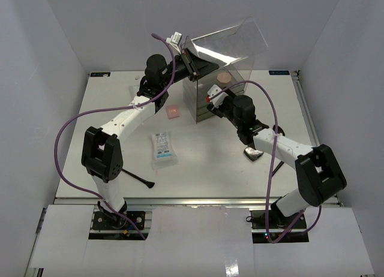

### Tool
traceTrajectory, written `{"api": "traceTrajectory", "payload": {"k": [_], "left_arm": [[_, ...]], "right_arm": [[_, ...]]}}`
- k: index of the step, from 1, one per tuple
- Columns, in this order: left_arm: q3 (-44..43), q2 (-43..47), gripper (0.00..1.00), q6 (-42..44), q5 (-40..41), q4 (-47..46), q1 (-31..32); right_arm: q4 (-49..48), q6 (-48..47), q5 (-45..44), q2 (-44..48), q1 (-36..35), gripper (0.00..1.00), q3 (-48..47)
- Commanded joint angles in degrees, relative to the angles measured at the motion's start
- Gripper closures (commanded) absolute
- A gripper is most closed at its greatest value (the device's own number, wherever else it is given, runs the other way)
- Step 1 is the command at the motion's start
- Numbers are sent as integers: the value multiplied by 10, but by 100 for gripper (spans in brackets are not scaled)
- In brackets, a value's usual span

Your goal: Organize the makeup

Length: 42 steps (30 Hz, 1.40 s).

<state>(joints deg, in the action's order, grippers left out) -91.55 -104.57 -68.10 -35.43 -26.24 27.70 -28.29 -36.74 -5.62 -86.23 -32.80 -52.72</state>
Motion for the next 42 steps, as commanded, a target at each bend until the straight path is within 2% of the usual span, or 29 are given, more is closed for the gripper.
{"api": "traceTrajectory", "payload": {"k": [1, 7, 12, 13, 14, 20, 22, 32, 34, 36, 39, 42], "left_arm": [[-31, 38, 92, 6, 5, -57, -7], [-31, 37, 92, 6, 1, -59, -7], [-27, 37, 92, 5, 0, -61, -6], [-27, 37, 92, 5, 0, -61, -6], [-26, 37, 92, 5, 0, -61, -7], [-27, 40, 92, 6, 0, -58, -6], [-27, 39, 92, 8, 0, -57, -7], [-17, 39, 92, 10, 3, -59, -7], [-15, 39, 92, 10, 4, -59, -7], [-13, 40, 92, 11, 5, -59, -7], [-11, 41, 92, 12, 5, -59, -7], [-11, 42, 92, 12, 5, -58, -7]], "right_arm": [[-122, -9, -44, -25, -1, 92, -42], [-150, -8, -51, -64, -2, 89, -72], [-185, -12, -34, -101, -2, 78, -82], [-186, -12, -33, -107, -2, 73, -88], [-187, -10, -34, -118, -2, 63, -92], [-176, 2, -23, -145, -1, 16, -111], [-164, 10, -19, -140, 0, 8, -112], [-18, 40, 39, -27, 7, 3, -75], [54, 31, 93, 13, 11, 3, -54], [144, 9, 184, 64, 18, 3, -33], [242, 1, 253, 115, 34, 3, 4], [343, 28, 282, 155, 52, 3, 25]]}}
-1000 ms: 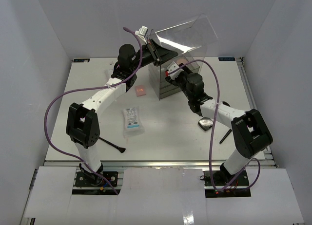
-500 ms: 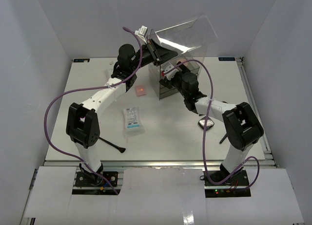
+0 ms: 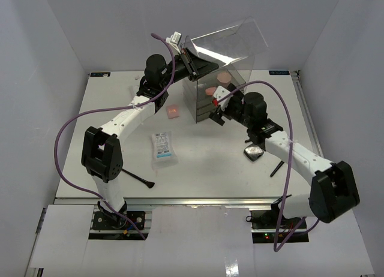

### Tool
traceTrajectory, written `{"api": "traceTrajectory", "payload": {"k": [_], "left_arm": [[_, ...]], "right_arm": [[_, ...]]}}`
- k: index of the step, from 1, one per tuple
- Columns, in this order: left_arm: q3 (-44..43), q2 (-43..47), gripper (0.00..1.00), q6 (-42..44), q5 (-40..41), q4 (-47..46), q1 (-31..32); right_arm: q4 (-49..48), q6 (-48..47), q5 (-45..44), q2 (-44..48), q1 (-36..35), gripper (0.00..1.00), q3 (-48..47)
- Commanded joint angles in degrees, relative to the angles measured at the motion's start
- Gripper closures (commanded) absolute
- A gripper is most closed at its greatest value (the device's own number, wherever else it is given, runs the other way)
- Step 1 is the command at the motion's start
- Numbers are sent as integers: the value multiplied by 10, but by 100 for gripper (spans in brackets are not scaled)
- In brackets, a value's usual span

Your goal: Organize the makeup

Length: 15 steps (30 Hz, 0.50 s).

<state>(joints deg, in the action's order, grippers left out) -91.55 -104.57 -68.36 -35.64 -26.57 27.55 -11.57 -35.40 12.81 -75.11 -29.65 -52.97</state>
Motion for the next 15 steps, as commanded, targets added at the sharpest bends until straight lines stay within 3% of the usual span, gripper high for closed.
{"api": "traceTrajectory", "payload": {"k": [1, 7, 9, 15], "left_arm": [[-12, 42, 92, 15, 7, -54, -5], [-13, 42, 92, 24, 7, -49, -6], [-12, 41, 92, 23, 6, -52, -5], [-4, 42, 92, 22, 4, -52, -5]], "right_arm": [[195, 29, 93, 57, 31, 3, 36], [292, 107, -18, 88, 66, 2, 62], [322, 113, -73, 87, 78, 8, 64], [372, 103, -114, 60, 82, 10, 72]]}}
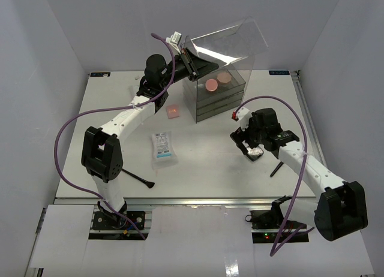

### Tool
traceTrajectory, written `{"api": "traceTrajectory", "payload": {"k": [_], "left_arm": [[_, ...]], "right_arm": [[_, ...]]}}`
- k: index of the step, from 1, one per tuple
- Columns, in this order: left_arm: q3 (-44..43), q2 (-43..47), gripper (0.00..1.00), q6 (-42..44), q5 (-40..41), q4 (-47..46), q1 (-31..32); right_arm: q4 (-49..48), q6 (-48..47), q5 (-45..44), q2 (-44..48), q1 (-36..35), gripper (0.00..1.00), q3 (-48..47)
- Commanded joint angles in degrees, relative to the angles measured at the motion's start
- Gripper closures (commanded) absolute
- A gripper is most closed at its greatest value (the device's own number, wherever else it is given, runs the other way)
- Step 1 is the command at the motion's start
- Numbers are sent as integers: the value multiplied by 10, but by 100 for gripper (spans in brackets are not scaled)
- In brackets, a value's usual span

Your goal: Organize the makeup

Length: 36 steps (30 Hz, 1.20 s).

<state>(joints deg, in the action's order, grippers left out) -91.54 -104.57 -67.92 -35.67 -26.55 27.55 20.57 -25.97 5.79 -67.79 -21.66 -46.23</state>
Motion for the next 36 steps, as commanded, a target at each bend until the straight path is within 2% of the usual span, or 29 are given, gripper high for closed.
{"api": "traceTrajectory", "payload": {"k": [1, 10, 17, 30, 33, 34, 36], "left_arm": [[-3, 43, 92, 19, 4, -52, -5], [2, 44, 92, 20, -1, -51, -6], [1, 40, 92, 19, -2, -54, -6], [0, 39, 92, 19, -4, -54, -6], [1, 40, 92, 18, -5, -55, -6], [1, 39, 92, 18, -5, -55, -6], [1, 40, 92, 18, -5, -55, -6]], "right_arm": [[54, 10, -45, -21, 2, 10, 5], [69, 23, -54, -98, 37, 10, -6], [55, 19, -46, -130, 73, 10, -6], [27, 18, -14, -185, 95, 10, -7], [12, 13, -13, -184, 95, 1, -2], [7, 10, -13, -184, 95, 5, -2], [5, 6, 1, -176, 96, 28, 0]]}}
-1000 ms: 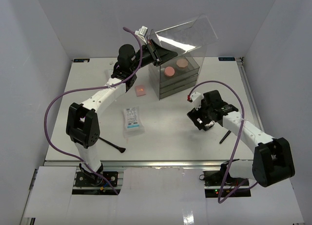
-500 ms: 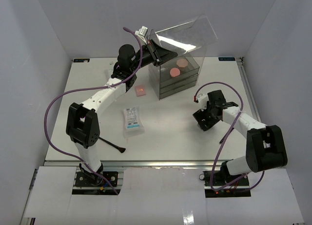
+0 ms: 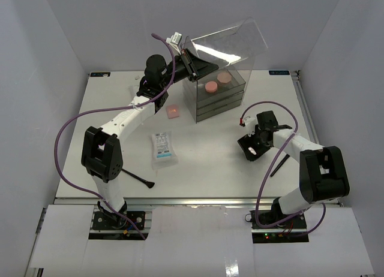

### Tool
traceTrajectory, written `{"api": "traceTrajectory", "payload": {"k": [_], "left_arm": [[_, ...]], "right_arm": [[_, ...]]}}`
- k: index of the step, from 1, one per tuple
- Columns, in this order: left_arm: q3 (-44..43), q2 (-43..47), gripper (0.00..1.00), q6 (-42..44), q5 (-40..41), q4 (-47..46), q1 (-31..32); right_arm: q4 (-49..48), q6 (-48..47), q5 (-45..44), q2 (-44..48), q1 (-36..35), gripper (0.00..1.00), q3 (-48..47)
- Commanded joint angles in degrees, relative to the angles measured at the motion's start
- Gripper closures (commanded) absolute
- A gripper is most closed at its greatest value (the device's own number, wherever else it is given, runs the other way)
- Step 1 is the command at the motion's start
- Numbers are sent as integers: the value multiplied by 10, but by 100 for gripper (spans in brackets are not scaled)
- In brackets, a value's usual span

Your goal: Organize the makeup

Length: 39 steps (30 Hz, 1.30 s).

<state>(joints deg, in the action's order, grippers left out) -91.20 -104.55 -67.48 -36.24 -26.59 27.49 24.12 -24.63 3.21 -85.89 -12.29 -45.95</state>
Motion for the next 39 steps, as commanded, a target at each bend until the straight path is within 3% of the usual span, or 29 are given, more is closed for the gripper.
{"api": "traceTrajectory", "payload": {"k": [1, 5, 11, 17, 23, 32, 39], "left_arm": [[-2, 41, 92, 14, 1, -55, -5], [-6, 41, 92, 13, -1, -55, -5], [-10, 38, 92, 10, -1, -60, -5], [-15, 38, 92, 7, -1, -59, -5], [-31, 30, 92, 0, 1, -58, -5], [-69, 13, 92, -21, 4, -58, -5], [-101, 2, 92, -30, 4, -55, -5]], "right_arm": [[-31, -10, 35, 9, 2, 40, -1], [-29, -25, 70, 46, 2, 64, 6], [9, -57, 134, 89, 1, 87, -21], [23, -111, 209, 113, -31, 92, -115], [-129, -105, 101, 96, -111, 92, -161], [-317, -6, -51, -6, -148, 92, -219], [-371, 31, -85, -53, -148, 92, -255]]}}
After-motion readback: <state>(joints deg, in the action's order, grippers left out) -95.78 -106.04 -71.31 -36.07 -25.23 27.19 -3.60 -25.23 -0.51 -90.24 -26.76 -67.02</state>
